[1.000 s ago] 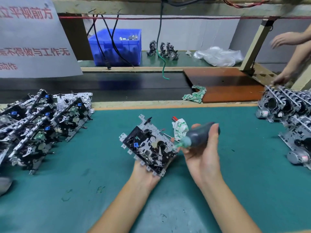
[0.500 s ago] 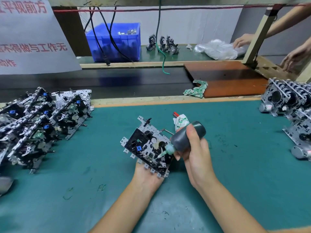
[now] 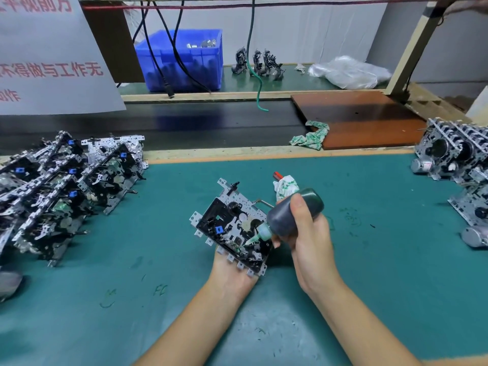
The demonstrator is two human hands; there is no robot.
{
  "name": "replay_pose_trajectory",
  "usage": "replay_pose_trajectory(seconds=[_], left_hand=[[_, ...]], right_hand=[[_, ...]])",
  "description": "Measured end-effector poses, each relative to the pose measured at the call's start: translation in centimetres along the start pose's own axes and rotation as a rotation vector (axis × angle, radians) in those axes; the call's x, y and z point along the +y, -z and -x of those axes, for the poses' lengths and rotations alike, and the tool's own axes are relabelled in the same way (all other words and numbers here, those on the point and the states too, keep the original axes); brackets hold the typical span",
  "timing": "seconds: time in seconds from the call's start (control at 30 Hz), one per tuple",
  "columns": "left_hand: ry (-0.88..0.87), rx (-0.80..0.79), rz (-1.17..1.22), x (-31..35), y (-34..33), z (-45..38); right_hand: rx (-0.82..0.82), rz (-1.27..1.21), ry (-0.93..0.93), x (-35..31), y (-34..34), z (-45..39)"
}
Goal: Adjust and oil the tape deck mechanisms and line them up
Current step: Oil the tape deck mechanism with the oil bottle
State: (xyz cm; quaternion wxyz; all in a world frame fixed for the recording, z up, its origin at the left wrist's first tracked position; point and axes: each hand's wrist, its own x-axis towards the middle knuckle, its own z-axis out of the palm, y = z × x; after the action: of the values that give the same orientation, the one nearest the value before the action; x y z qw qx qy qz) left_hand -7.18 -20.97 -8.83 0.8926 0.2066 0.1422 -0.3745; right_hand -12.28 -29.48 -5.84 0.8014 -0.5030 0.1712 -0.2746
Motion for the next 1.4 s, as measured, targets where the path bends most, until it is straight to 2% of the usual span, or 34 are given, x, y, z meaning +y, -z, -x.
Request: replay_pose_trajectory(seconds=[0.07, 0.1, 0.2, 0.47, 0.6, 0.63, 0.7, 0.73, 0.77, 0.8, 0.83, 0.87, 0.93, 1.0, 1.07, 1.17, 1.3, 1.4], left_hand=[[0.043, -0.244, 0.035, -0.1, -0.2, 0.4], [0.029, -0.297, 0.024, -0.1, -0.6, 0.7], [0.025, -0.139, -0.041, -0.2, -0.2, 0.0], [-0.007, -0.09, -0.039, 0.0, -1.0, 0.9], [-0.037, 0.063, 0.001, 0.4, 0.5, -0.1], [-0.033, 0.023, 0.004, 0.7, 0.5, 0.0], [0.021, -0.266, 0.041, 1.3, -0.2, 0.6], [-0.004, -0.318, 0.021, 1.5, -0.8, 0.7], [-0.088, -0.238, -0.096, 1.7, -0.9, 0.3], [-0.217, -0.089, -0.315, 2.0, -1.0, 0.2], [-0.412, 0.061, -0.571, 2.3, -1.2, 0.2], [-0.592, 0.121, -0.792, 2.6, -1.3, 0.3], [-0.898, 0.09, -1.212, 2.9, -1.1, 0.3], [-1.075, 0.059, -1.539, 2.7, -0.2, 0.2], [-1.089, 0.009, -1.724, 2.3, 0.0, 0.3], [-1.022, -0.005, -1.847, 1.9, 0.0, 0.3], [-0.846, 0.014, -1.771, 2.7, 0.4, 0.5], [-0.612, -0.066, -1.696, 4.9, 0.9, 0.5]], right_hand=[[0.006, -0.004, -0.001, 0.0, 0.0, 0.0], [0.011, -0.006, -0.005, 0.0, 0.0, 0.0], [0.022, -0.009, -0.008, 0.0, 0.0, -0.1], [0.003, -0.014, -0.012, -0.1, 0.1, 0.0], [-0.044, -0.113, -0.025, -0.5, 0.6, 0.0], [-0.047, -0.155, -0.017, -0.8, 0.8, -0.1], [-0.036, -0.218, 0.018, -1.3, 1.4, -0.6], [-0.01, -0.243, 0.044, -1.6, 1.9, -1.0], [0.022, -0.264, 0.072, -1.8, 2.4, -1.3], [0.056, -0.248, 0.111, -2.1, 3.0, -1.7], [0.09, -0.172, 0.148, -2.4, 3.6, -1.9], [0.123, -0.025, 0.182, -2.6, 4.2, -2.2], [0.146, 0.329, 0.196, -2.5, 5.3, -2.7], [0.131, 0.62, 0.22, -1.9, 6.0, -3.1], [0.157, 0.82, 0.278, -1.4, 6.6, -3.4], [0.26, 0.828, 0.245, -1.2, 7.3, -3.9], [0.376, 0.852, 0.215, -1.6, 8.0, -4.4], [0.359, 0.849, 0.177, -1.7, 8.9, -4.8]])
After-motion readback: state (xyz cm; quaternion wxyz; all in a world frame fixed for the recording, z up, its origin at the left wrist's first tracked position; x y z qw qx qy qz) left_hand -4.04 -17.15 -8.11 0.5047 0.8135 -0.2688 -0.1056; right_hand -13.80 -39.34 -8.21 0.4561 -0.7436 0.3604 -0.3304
